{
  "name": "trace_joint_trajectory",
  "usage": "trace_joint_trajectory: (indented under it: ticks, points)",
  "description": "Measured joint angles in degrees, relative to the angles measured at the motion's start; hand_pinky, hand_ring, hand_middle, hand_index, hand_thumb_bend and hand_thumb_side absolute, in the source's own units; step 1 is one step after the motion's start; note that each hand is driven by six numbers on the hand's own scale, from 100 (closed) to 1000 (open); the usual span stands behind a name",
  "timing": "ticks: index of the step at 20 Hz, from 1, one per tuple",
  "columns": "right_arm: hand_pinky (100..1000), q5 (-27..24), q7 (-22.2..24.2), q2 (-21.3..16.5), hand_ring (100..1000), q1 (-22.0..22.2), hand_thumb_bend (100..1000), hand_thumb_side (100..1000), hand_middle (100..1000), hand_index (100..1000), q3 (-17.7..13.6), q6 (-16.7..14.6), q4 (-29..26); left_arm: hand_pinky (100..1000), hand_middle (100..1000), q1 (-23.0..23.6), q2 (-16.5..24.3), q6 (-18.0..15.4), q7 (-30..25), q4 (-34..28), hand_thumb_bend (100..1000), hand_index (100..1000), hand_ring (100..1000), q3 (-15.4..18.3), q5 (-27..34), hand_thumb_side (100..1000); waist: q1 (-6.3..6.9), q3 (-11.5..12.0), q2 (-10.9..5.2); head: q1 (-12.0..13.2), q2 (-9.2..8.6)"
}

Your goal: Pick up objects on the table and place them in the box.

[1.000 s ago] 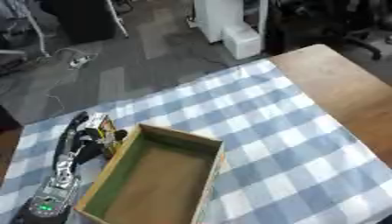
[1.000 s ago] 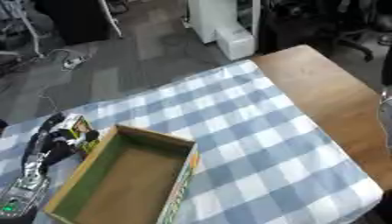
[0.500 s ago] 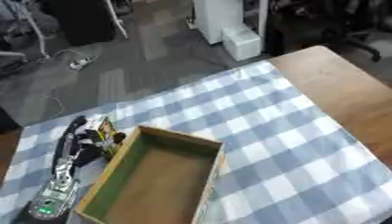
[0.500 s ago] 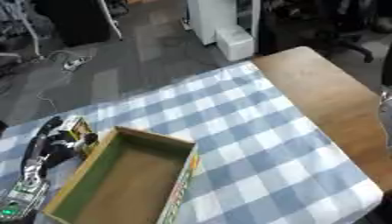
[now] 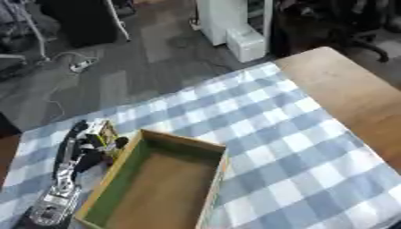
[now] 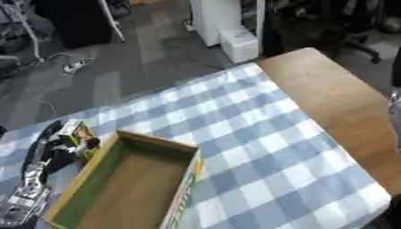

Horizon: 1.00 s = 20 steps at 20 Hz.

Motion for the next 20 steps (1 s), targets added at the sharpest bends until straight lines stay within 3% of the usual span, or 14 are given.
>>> trace_joint_trajectory:
  ticks: [20]
  points:
    - [439,-0.37,-0.70,-0.14,382,-0.75,100,1000,419,499,-0.02,0.70,0.00,574,876,-1.26,0.00,0.09,0.61,3.40,1000,968,692,0.54,-1.00,461,0.19,-0.58,0.01,0.10,-0.49]
